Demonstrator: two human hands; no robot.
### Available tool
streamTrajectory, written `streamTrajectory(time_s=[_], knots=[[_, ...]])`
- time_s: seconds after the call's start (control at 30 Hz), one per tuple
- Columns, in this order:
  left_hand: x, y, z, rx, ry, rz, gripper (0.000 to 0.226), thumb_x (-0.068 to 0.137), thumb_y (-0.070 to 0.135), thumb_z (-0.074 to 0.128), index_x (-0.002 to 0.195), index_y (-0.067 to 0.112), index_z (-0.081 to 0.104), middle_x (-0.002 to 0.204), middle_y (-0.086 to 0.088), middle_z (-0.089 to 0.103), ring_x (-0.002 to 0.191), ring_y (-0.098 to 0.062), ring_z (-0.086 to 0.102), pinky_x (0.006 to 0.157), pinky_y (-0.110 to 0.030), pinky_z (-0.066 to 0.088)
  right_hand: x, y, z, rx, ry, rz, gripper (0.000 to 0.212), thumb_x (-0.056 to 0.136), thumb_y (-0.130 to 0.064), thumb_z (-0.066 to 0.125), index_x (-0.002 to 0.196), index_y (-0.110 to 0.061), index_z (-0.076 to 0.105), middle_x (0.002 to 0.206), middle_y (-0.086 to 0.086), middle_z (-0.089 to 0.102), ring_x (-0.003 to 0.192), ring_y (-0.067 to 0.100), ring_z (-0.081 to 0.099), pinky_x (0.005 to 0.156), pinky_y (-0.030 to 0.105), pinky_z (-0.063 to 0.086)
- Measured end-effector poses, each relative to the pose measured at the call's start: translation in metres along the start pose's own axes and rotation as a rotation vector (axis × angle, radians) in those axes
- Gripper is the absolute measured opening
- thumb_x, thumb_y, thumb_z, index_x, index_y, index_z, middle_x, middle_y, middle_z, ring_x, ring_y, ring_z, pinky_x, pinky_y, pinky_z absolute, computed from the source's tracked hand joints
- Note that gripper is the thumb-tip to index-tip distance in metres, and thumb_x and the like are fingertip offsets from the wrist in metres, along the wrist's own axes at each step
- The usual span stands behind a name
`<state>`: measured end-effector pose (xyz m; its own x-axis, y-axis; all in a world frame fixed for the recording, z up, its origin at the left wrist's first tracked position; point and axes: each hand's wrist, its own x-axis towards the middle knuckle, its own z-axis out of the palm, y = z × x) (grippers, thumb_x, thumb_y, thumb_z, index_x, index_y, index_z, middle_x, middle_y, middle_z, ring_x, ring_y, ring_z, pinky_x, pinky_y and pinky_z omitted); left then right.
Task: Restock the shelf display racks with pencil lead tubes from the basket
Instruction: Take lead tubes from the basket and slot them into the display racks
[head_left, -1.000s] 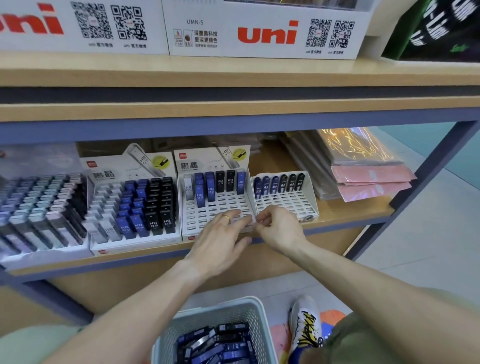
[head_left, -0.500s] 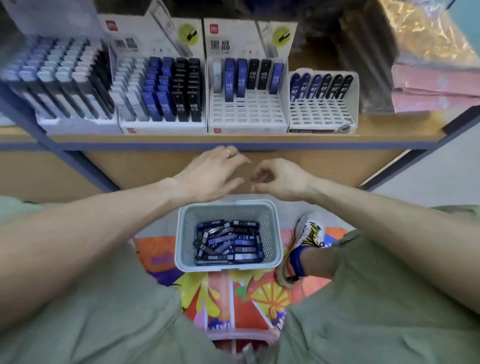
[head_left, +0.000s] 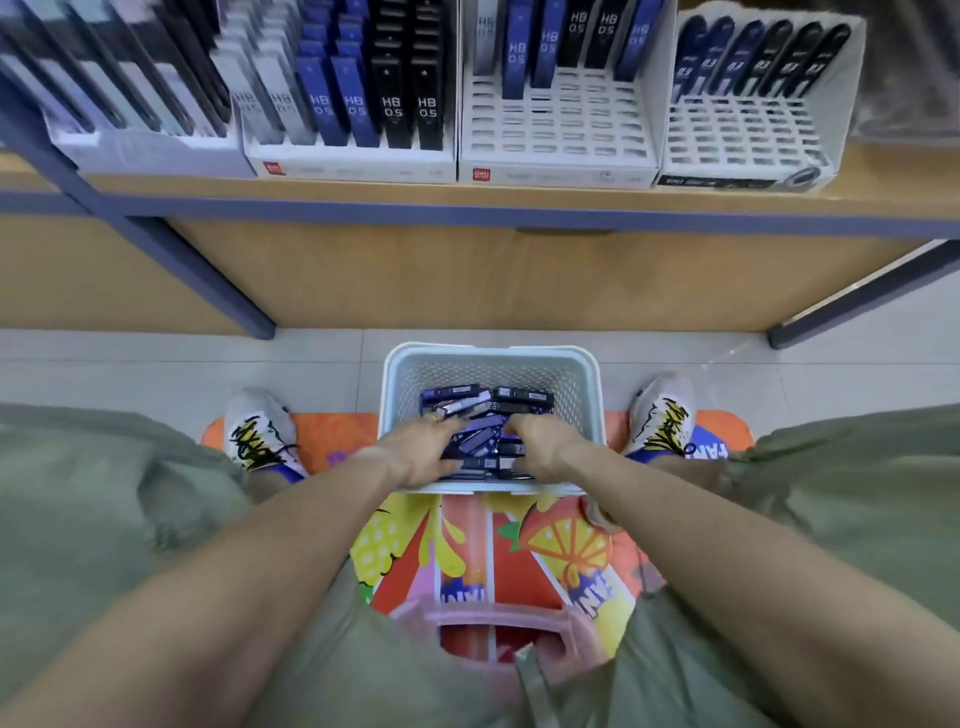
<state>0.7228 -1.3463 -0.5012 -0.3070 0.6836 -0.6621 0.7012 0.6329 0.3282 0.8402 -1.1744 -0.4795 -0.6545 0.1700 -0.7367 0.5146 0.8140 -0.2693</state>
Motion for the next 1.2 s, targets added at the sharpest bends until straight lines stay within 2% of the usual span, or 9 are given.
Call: streamTrajectory(time_s=[0.07,0.17,0.33,0.5,0.7,0.87,0.97,1.1,1.2], knots=[[0.008,0.001,0.005,-0.032,0.007,-0.027,0.070,0.099,0.041,0.061,0.158,0.019,0.029,0.155,-0.017,0.042,0.140,-0.036,0.043,0.114,-0.039,0.037,0.014,0.003,0.003,-0.041,0.005,0.012,0.047,0.092,-0.006,0.061,0.137,-0.007,0.050,0.128,0.015,0.064,0.117,0.032,0.061,0.095,0.035,0.051],[0.024,0.003,0.013,-0.084,0.012,-0.040,0.067,0.098,0.038,0.063,0.155,0.017,0.035,0.152,-0.016,0.045,0.138,-0.034,0.046,0.113,-0.038,0.039,0.033,0.010,0.010,-0.094,0.004,0.045,0.049,0.091,-0.004,0.061,0.138,-0.002,0.045,0.133,0.019,0.058,0.123,0.034,0.056,0.100,0.037,0.047],[0.045,0.012,0.023,-0.145,0.023,-0.011,0.066,0.098,0.036,0.064,0.155,0.021,0.036,0.150,-0.014,0.046,0.138,-0.031,0.044,0.114,-0.039,0.039,0.055,0.017,0.034,-0.146,-0.004,0.074,0.066,0.089,-0.005,0.064,0.146,-0.001,0.033,0.142,0.021,0.046,0.129,0.037,0.048,0.109,0.038,0.041],[0.057,0.019,0.031,-0.163,0.007,-0.004,0.063,0.098,0.036,0.064,0.154,0.022,0.038,0.150,-0.013,0.045,0.138,-0.031,0.044,0.114,-0.040,0.039,0.068,0.022,0.045,-0.228,-0.002,0.054,0.076,0.085,-0.008,0.070,0.149,-0.003,0.028,0.150,0.020,0.032,0.138,0.038,0.037,0.117,0.040,0.034],[0.062,0.019,0.035,-0.187,-0.002,-0.041,0.063,0.098,0.033,0.064,0.154,0.022,0.037,0.151,-0.013,0.044,0.138,-0.032,0.044,0.114,-0.040,0.039,0.077,0.030,0.043,-0.233,-0.011,0.002,0.069,0.088,-0.008,0.070,0.147,-0.002,0.035,0.146,0.018,0.044,0.139,0.037,0.039,0.119,0.038,0.029],[0.062,0.017,0.036,-0.225,-0.013,-0.083,0.064,0.098,0.033,0.065,0.155,0.022,0.037,0.147,-0.013,0.047,0.137,-0.031,0.045,0.111,-0.039,0.040,0.079,0.033,0.037,-0.208,-0.044,-0.062,0.052,0.087,-0.013,0.072,0.133,-0.006,0.049,0.128,0.016,0.056,0.121,0.035,0.056,0.101,0.038,0.046],[0.061,0.016,0.036,-0.239,-0.020,-0.097,0.066,0.098,0.033,0.065,0.156,0.023,0.035,0.149,-0.014,0.046,0.138,-0.032,0.045,0.112,-0.040,0.040,0.076,0.034,0.039,-0.208,-0.074,-0.080,0.047,0.086,-0.010,0.072,0.130,-0.011,0.054,0.127,0.012,0.054,0.116,0.033,0.059,0.098,0.037,0.048],[0.060,0.016,0.037,-0.254,-0.018,-0.104,0.066,0.098,0.033,0.065,0.156,0.022,0.035,0.149,-0.015,0.044,0.138,-0.032,0.044,0.113,-0.040,0.040,0.077,0.032,0.039,-0.278,-0.068,-0.111,0.044,0.087,-0.010,0.071,0.128,-0.012,0.055,0.124,0.010,0.063,0.115,0.030,0.060,0.096,0.035,0.048],[0.060,0.016,0.037,-0.269,-0.015,-0.112,0.066,0.098,0.033,0.065,0.156,0.023,0.035,0.148,-0.015,0.045,0.138,-0.032,0.044,0.113,-0.039,0.039,0.078,0.030,0.039,-0.330,-0.112,-0.119,0.034,0.090,-0.010,0.068,0.123,-0.011,0.060,0.124,0.010,0.062,0.115,0.029,0.060,0.096,0.036,0.048]])
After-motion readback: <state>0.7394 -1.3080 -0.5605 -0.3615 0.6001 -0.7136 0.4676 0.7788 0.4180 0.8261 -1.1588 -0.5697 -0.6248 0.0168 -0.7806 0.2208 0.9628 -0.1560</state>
